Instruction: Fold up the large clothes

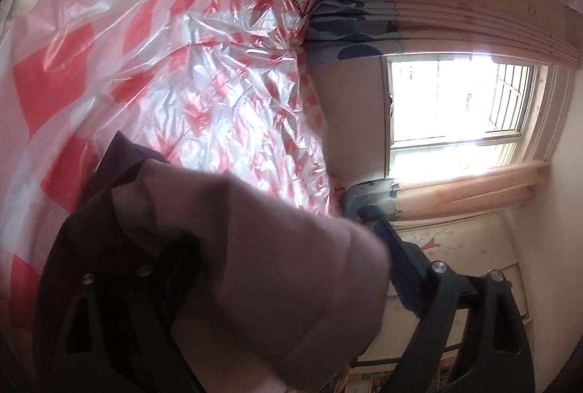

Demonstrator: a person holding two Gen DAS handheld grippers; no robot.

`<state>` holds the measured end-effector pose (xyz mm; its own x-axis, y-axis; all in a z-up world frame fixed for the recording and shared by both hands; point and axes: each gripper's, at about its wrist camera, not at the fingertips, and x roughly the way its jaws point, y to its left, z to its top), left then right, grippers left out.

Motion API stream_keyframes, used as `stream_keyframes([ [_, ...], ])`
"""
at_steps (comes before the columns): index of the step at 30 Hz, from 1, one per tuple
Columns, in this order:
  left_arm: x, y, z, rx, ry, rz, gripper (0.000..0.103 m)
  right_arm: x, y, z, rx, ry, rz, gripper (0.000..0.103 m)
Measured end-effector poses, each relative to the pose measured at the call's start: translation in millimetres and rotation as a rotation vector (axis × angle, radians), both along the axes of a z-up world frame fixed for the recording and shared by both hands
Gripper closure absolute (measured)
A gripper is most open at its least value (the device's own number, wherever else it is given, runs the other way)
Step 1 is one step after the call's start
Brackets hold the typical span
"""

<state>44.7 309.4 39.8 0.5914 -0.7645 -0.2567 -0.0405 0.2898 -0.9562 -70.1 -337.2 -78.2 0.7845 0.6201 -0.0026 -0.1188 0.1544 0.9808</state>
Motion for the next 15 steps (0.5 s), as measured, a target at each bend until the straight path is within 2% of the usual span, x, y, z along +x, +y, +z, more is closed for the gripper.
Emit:
stream_keyframes([
  [2,-4.1,-5.1,22.6,0.009,-0.051,0.002,0.017,-8.2,4.4,14.3,-0.061,0.001,0.006,0.007],
  [3,-7.9,-6.1,32.2,0.0,-0.086,0.003,0.015,-12.0,9.6,23.6,-0.126,-0.002,0.017,0.007],
  [5,-18.9,-11.8,53.5,0.068,-0.156,0.029,0.012,-18.2,28.4,44.2,-0.297,-0.008,0.032,0.007],
  [8,-34.8,-53.0,78.5,0.327,-0.277,-0.02,0.007,-17.5,78.0,68.7,-0.638,-0.002,0.08,0.007],
  [11,-28.5,-107.3,74.3,0.508,-0.314,-0.133,0.007,7.9,130.7,73.8,-0.971,0.024,0.116,0.007],
  [13,-17.7,-141.1,67.0,0.666,-0.36,-0.155,0.007,33.4,150.6,67.2,-1.083,0.044,0.086,0.007],
  [15,5.7,-161.9,48.4,0.757,-0.343,-0.181,0.007,66.6,160.5,52.6,-1.163,0.103,0.026,0.007],
])
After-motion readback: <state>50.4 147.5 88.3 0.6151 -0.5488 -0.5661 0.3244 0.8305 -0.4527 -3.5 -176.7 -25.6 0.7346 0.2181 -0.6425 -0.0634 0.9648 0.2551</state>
